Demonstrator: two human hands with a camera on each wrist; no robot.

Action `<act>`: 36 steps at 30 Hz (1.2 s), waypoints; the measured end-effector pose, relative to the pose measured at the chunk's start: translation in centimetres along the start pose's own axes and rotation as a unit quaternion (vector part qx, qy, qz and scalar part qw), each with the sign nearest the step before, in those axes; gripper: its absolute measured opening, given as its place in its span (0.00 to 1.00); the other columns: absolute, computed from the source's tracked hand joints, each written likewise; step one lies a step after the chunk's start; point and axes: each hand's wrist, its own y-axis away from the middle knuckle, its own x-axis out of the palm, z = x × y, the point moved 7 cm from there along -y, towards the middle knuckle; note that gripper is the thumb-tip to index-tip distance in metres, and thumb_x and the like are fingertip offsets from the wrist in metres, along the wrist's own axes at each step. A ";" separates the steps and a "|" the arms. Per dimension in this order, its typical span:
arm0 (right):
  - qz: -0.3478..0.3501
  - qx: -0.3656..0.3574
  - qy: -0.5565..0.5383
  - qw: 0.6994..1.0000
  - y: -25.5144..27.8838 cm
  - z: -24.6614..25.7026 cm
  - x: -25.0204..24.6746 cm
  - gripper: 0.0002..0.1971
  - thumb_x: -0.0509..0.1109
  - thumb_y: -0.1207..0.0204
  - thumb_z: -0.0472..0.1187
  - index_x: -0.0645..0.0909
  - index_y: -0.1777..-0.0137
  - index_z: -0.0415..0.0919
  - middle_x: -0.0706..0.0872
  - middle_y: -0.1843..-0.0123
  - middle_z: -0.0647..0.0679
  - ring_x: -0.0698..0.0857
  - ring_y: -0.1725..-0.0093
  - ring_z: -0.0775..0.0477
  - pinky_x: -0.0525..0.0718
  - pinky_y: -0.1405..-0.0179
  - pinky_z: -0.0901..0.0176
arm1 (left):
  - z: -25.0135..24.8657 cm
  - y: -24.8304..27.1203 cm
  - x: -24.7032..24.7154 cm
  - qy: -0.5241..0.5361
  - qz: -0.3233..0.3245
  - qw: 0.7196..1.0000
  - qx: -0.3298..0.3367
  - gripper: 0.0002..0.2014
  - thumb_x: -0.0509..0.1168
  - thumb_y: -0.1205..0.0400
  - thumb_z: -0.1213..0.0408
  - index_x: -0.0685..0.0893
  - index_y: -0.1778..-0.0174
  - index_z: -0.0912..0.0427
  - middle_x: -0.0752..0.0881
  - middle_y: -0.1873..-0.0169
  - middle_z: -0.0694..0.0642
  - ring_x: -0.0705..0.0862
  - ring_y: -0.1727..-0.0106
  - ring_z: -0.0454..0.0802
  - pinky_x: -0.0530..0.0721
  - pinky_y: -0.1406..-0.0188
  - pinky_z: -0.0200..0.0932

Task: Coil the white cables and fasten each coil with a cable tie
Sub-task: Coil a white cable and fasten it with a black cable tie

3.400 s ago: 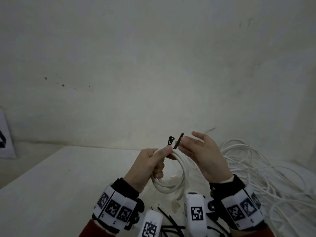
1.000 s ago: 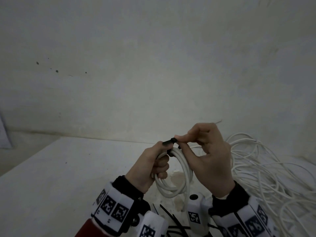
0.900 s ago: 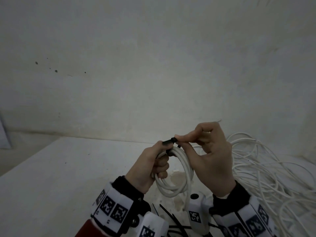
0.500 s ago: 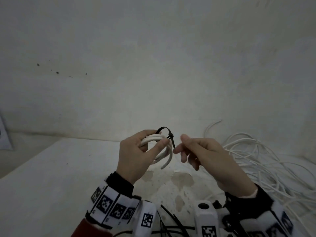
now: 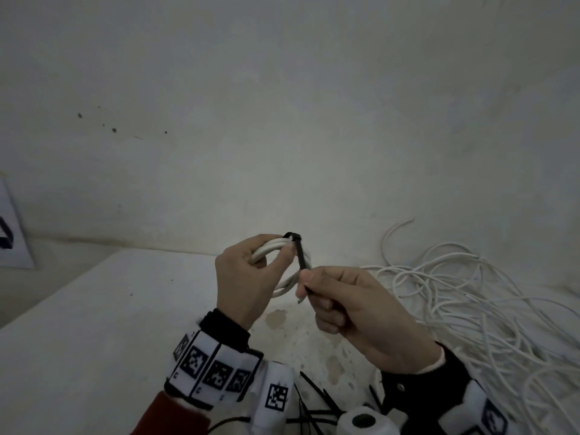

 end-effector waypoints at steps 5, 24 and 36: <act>-0.009 -0.051 0.075 0.996 0.2 -0.3 1.0 0.13 0.71 0.27 0.48 0.86 0.68 0.40 0.65 0.76 0.48 0.60 0.77 0.52 0.61 0.76 0.60 | 0.4 -0.6 -0.9 -0.022 -0.023 0.999 -0.019 0.07 0.66 0.34 0.46 0.88 0.69 0.42 0.87 0.74 0.51 0.79 0.71 0.61 0.75 0.74 0.51; -0.120 -0.084 0.171 0.974 -0.4 1.3 -2.6 0.13 0.66 0.19 0.43 0.89 0.58 0.38 0.81 0.70 0.50 0.76 0.73 0.53 0.74 0.72 0.64 | 3.3 -0.8 -0.4 0.103 0.024 0.960 -0.259 0.13 0.71 0.24 0.57 0.87 0.76 0.51 0.62 0.85 0.46 0.61 0.80 0.44 0.65 0.80 0.37; -0.021 -0.034 0.136 0.990 -1.2 -0.2 -3.0 0.20 0.79 0.36 0.26 0.84 0.44 0.36 0.89 0.53 0.44 0.90 0.60 0.36 0.89 0.57 0.54 | 3.3 -0.1 1.0 0.216 0.063 0.918 -0.327 0.13 0.69 0.22 0.57 0.85 0.74 0.54 0.57 0.81 0.46 0.56 0.82 0.43 0.60 0.85 0.33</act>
